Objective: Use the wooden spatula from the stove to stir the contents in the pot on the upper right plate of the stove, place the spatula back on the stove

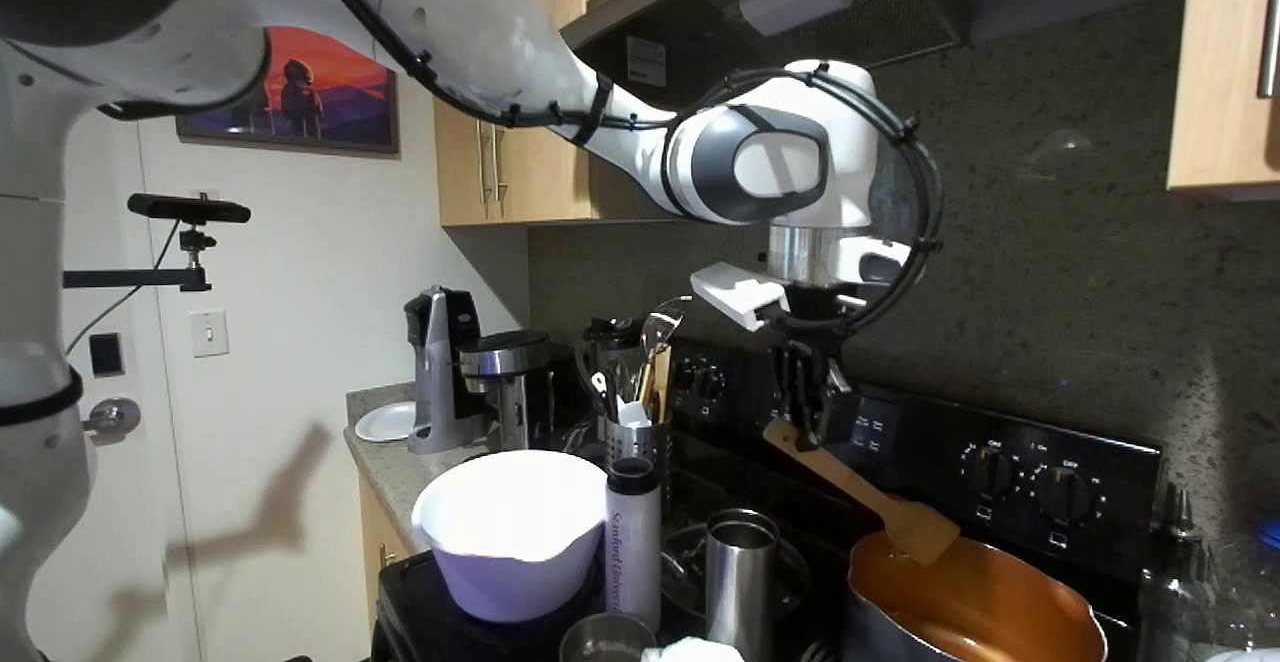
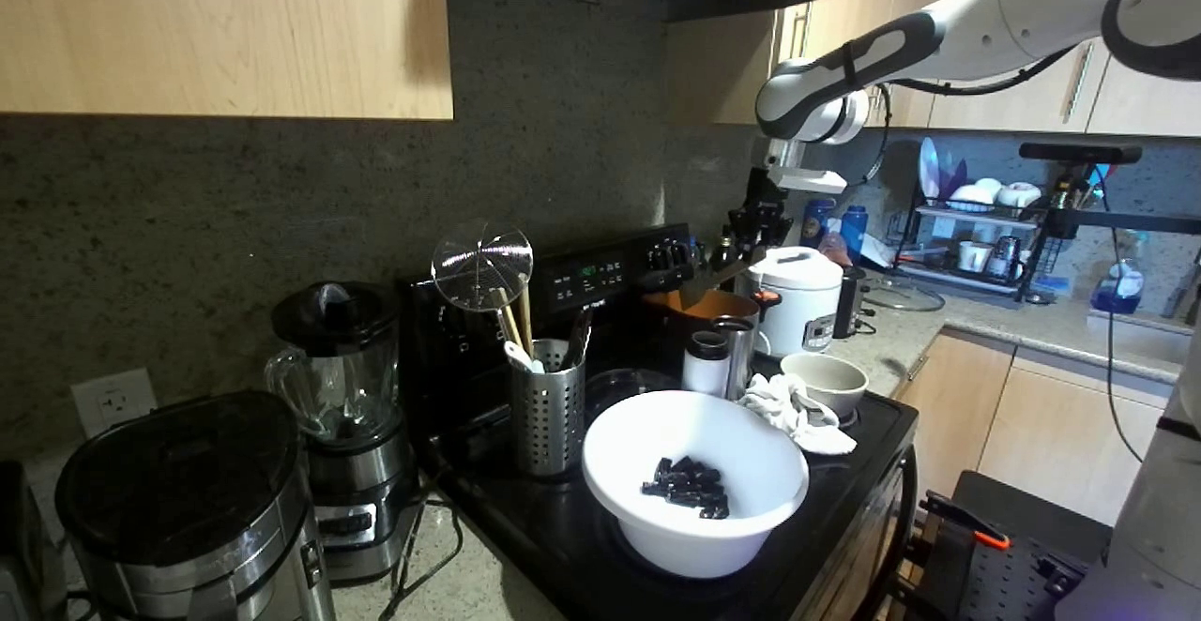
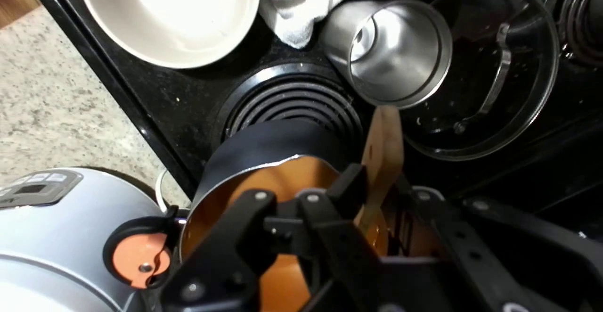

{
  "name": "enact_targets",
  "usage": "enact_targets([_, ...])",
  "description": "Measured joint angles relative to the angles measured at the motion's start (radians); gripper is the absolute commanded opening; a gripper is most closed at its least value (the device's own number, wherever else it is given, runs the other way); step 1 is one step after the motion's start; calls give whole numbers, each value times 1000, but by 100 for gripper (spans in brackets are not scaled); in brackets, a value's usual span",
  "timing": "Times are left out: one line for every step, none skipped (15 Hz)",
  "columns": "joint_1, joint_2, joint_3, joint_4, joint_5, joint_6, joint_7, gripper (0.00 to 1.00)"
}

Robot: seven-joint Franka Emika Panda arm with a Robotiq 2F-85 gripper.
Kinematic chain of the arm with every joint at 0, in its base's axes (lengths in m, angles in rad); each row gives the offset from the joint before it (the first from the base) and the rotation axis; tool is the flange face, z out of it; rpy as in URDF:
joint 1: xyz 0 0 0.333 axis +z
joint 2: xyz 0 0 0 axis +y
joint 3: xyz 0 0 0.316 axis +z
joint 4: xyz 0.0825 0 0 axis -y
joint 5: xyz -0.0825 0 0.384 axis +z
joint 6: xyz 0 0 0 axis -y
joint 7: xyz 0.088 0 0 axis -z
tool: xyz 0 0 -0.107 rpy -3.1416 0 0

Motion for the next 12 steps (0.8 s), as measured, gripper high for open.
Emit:
enact_targets([0,-23,0,2,0,-45,-23,4])
enact_targets([0,-44,0,5,0,-89,-46,4])
enact_targets([0,-63,0,9,2,-129,-67,4])
enact_targets([0,-80,0,13,6,-166,-86,4])
enact_targets([0,-94,0,19,10,-201,-103,4])
enact_targets([-1,-105,0,26,13,-234,-119,4])
enact_targets([-1,-113,-1,32,16,-263,-134,4])
enact_targets([-2,-117,-2,38,16,-287,-143,4])
enact_targets([-2,-118,-3,43,16,-306,-151,4])
enact_targets([-3,-118,-3,45,16,-317,-153,4])
enact_targets([-3,-116,-4,45,16,-324,-153,4])
enact_targets([-3,-113,-6,45,16,-329,-153,4])
